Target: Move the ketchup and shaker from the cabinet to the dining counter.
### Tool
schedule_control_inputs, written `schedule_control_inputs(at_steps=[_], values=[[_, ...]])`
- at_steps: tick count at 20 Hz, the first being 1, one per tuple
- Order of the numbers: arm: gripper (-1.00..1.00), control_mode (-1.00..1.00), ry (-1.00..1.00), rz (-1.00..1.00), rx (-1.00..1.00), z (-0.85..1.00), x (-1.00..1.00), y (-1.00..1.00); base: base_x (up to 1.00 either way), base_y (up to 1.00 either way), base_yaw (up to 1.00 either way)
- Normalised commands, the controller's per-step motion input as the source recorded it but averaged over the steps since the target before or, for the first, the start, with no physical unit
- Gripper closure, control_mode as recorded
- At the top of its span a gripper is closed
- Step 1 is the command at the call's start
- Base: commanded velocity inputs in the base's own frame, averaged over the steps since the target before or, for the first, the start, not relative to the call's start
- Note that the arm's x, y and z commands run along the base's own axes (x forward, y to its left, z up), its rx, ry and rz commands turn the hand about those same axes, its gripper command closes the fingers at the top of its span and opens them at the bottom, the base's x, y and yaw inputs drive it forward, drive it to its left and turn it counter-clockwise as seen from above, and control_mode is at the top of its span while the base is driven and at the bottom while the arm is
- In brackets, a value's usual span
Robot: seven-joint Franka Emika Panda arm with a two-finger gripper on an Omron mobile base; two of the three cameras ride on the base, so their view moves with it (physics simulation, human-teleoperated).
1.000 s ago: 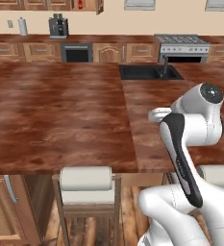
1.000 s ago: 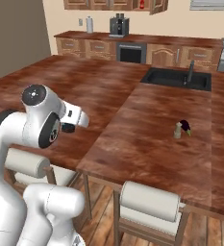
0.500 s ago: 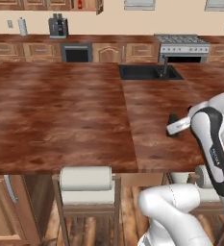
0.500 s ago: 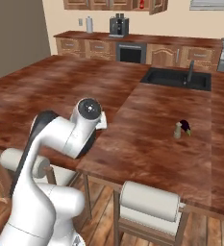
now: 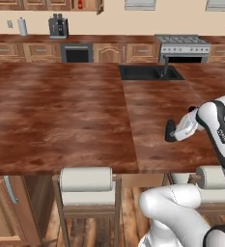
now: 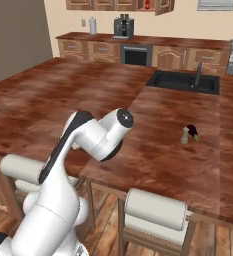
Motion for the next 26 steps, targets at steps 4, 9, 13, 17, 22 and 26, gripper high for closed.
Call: schedule_control_inputs(at_steps=[4, 9, 13, 17, 22, 26], values=[[1.0, -1.0, 0.01, 0.12, 0.01, -0.35, 0.54, 0.0, 0.0, 0.0, 0.0], [1.0, -1.0, 0.02, 0.09, 0.06, -0.35, 0.6, 0.0, 0.0, 0.0, 0.0], [1.0, -1.0, 0.0, 0.06, 0.02, -0.43, 0.39, 0.03, 0.0, 0.0, 0.0], [1.0, -1.0, -0.05, 0.07, 0.0, -0.47, 0.36, 0.04, 0.0, 0.0, 0.0], [1.0, -1.0, 0.0, 0.1, -0.01, -0.5, 0.3, 0.0, 0.0, 0.0, 0.0], [1.0, -1.0, -0.01, 0.05, 0.0, -0.4, 0.39, 0.0, 0.0, 0.0, 0.0]])
